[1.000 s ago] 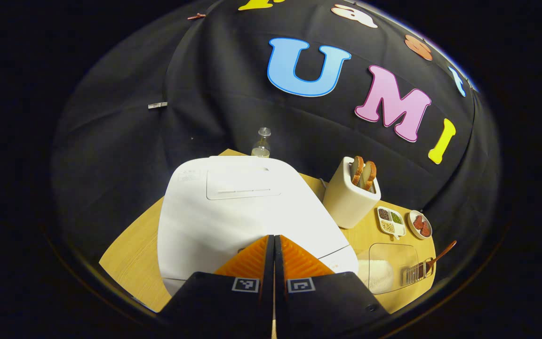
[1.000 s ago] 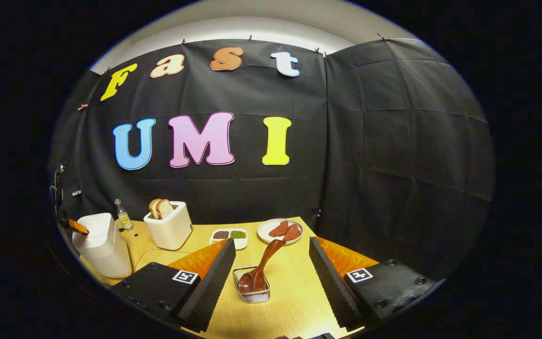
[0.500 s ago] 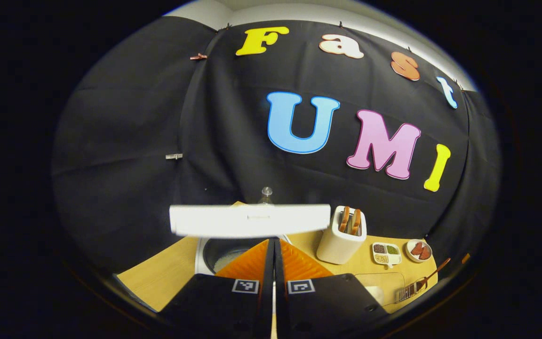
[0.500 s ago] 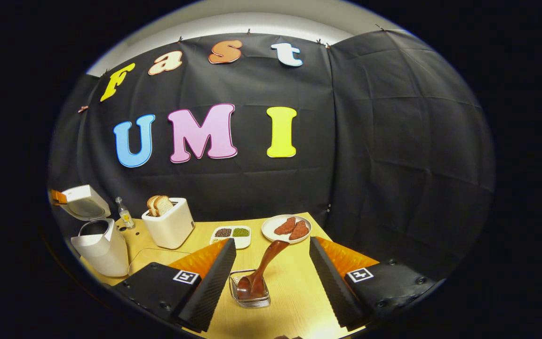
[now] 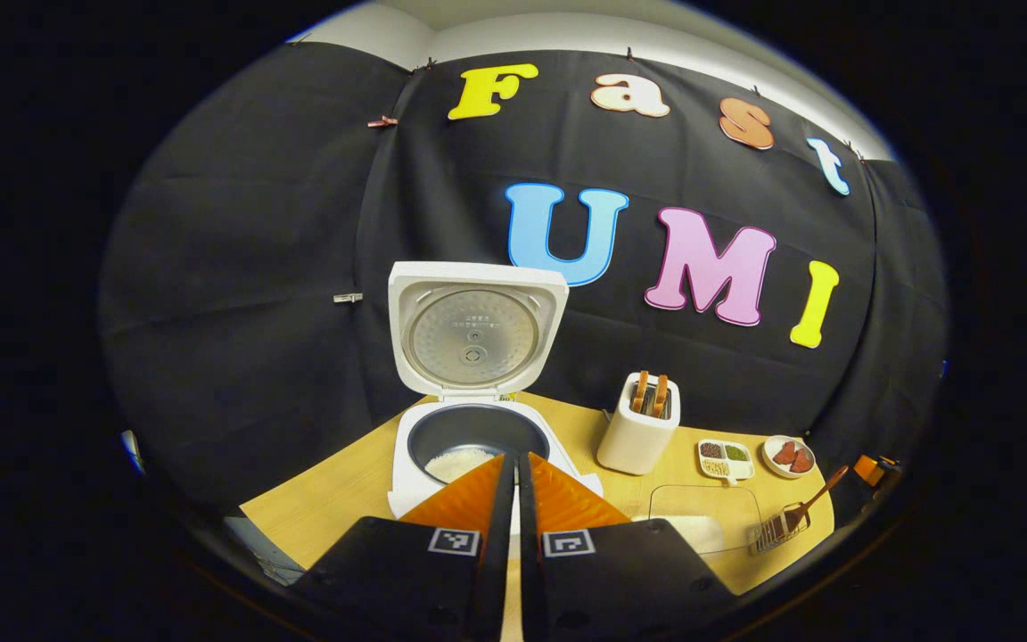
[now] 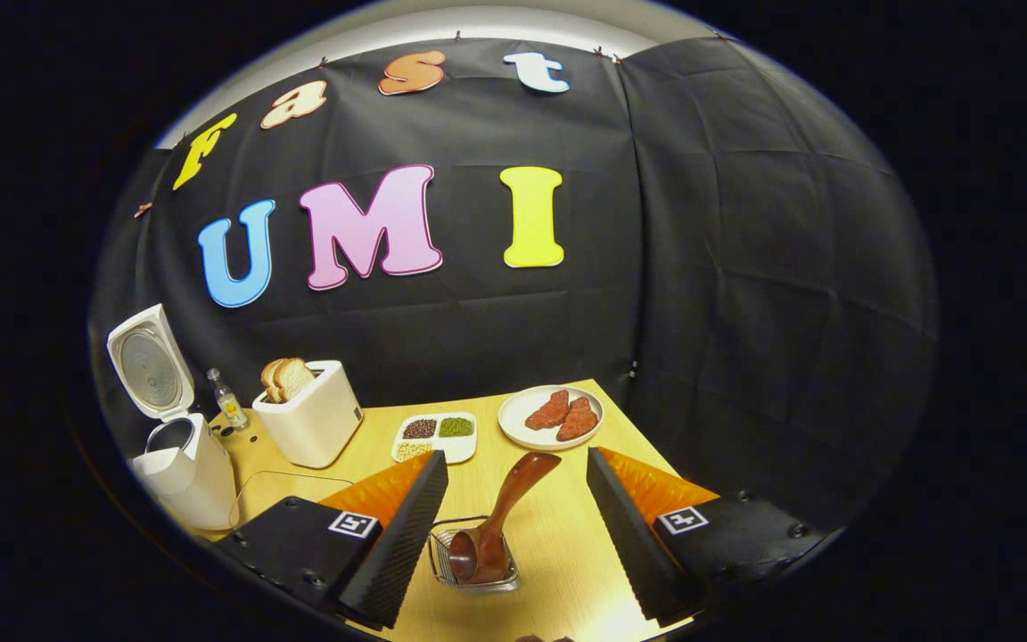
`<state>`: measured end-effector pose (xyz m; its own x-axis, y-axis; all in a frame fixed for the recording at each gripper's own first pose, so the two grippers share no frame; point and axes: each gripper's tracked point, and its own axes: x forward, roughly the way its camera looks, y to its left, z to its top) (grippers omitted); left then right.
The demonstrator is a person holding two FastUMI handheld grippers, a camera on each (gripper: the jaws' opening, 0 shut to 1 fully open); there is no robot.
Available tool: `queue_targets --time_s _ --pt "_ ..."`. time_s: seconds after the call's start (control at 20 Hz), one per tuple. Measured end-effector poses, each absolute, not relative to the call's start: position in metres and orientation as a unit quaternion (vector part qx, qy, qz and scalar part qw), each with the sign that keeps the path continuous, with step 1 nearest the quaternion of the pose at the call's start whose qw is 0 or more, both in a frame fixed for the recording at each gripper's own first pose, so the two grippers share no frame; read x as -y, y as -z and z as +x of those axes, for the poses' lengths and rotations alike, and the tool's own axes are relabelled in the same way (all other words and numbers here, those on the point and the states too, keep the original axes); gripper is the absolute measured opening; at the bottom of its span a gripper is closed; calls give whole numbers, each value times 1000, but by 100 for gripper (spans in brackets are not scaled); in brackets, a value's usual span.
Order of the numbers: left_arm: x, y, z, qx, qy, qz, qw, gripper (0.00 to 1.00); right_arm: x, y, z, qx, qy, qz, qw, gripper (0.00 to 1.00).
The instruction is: Close the left gripper, press the button to open the rice cooker; take a wooden spoon from the chopstick holder with the right hand, scoop a spoonful of rice and pour it into the rice cooker, then put the wooden spoon back into the chopstick holder.
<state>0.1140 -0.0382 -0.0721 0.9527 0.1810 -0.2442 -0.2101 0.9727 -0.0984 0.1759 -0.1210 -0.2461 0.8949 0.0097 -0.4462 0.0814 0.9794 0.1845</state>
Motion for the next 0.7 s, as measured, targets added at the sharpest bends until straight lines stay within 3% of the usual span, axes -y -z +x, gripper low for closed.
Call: queue_targets --time_s 0.2,0.3,0.35,0.4,0.45,0.7 --pt "46 101 94 -149 -104 -62 981 29 114 272 178 -267 12 117 956 99" --pt "53 105 88 -154 -100 -60 981 58 108 281 182 -278 7 128 952 99" --pt "55 110 84 -156 -100 -58 981 85 104 287 183 -285 6 134 949 99" --pt "58 112 82 -159 -99 -58 981 95 102 294 185 -293 4 139 946 99" --pt "60 115 79 -162 -100 -57 980 99 100 303 188 -301 4 143 943 99" --pt "60 131 58 -189 -106 -49 975 98 92 348 201 -346 2 158 925 99"
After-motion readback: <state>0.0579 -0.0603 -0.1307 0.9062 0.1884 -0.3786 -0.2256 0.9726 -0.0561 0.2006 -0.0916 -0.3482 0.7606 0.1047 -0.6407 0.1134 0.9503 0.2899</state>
